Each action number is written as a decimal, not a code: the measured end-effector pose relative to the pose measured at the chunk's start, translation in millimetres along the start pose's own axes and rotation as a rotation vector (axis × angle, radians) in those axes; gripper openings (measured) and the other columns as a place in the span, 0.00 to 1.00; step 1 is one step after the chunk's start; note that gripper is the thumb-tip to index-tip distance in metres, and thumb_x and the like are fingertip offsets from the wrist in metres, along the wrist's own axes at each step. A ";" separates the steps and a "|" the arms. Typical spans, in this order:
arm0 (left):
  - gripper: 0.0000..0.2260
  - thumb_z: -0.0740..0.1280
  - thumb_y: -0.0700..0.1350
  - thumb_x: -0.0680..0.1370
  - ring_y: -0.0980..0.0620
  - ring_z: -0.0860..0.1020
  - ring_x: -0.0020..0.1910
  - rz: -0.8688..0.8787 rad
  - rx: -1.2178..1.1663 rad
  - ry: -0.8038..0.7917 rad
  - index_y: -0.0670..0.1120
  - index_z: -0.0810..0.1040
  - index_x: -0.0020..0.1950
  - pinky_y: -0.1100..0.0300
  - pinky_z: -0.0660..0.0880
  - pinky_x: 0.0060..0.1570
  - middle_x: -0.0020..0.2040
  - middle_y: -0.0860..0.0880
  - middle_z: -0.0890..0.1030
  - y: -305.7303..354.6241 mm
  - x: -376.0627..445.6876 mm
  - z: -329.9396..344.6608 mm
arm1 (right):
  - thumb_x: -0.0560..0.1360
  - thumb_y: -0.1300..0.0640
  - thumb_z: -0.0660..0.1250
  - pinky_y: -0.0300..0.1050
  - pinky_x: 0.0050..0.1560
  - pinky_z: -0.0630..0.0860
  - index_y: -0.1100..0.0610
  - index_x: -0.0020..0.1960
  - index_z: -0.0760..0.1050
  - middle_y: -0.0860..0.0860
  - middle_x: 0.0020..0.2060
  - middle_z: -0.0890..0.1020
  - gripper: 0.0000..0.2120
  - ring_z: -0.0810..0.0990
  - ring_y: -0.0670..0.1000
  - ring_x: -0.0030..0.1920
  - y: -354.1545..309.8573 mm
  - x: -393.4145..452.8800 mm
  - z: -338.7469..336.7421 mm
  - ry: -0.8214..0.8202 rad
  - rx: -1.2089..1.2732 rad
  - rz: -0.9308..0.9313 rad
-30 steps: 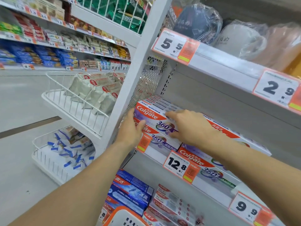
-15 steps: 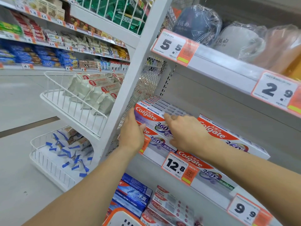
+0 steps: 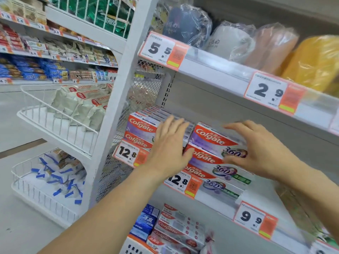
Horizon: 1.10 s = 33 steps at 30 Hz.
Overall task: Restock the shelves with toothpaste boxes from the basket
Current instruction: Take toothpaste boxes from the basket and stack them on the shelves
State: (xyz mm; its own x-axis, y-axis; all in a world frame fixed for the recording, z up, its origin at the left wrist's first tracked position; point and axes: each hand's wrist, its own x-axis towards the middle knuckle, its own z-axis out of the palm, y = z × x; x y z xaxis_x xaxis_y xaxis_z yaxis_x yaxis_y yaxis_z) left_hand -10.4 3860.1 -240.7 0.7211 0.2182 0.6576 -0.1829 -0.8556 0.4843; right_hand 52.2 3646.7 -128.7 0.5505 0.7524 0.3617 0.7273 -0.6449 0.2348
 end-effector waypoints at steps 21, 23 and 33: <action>0.19 0.72 0.54 0.76 0.50 0.67 0.74 -0.106 -0.054 0.123 0.51 0.81 0.66 0.50 0.48 0.78 0.67 0.53 0.79 -1.6 5.6 30.4 | 0.63 0.51 0.83 0.41 0.55 0.80 0.42 0.65 0.75 0.37 0.55 0.82 0.33 0.83 0.39 0.51 49.2 -4.1 19.2 -0.108 0.500 0.061; 0.18 0.71 0.54 0.77 0.49 0.67 0.73 -0.095 -0.053 0.124 0.51 0.81 0.66 0.50 0.48 0.77 0.67 0.53 0.79 -2.2 5.6 30.5 | 0.62 0.49 0.83 0.31 0.54 0.77 0.41 0.68 0.72 0.35 0.56 0.80 0.38 0.81 0.36 0.51 48.2 -5.9 18.5 -0.124 0.395 0.031; 0.16 0.70 0.52 0.78 0.48 0.68 0.72 -0.108 -0.104 0.137 0.50 0.82 0.64 0.49 0.47 0.78 0.66 0.52 0.80 -1.9 5.3 33.5 | 0.68 0.51 0.80 0.45 0.60 0.74 0.40 0.76 0.65 0.46 0.60 0.76 0.41 0.77 0.48 0.57 44.2 -14.5 31.4 -0.072 0.227 -0.007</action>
State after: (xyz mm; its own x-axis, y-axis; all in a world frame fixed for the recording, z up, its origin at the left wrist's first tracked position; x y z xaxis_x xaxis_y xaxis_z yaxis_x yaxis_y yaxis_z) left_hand 16.2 3847.2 -257.4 0.6442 0.3739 0.6672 -0.1825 -0.7720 0.6088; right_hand 89.3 3611.5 -151.9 0.5666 0.7698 0.2937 0.8005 -0.5988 0.0253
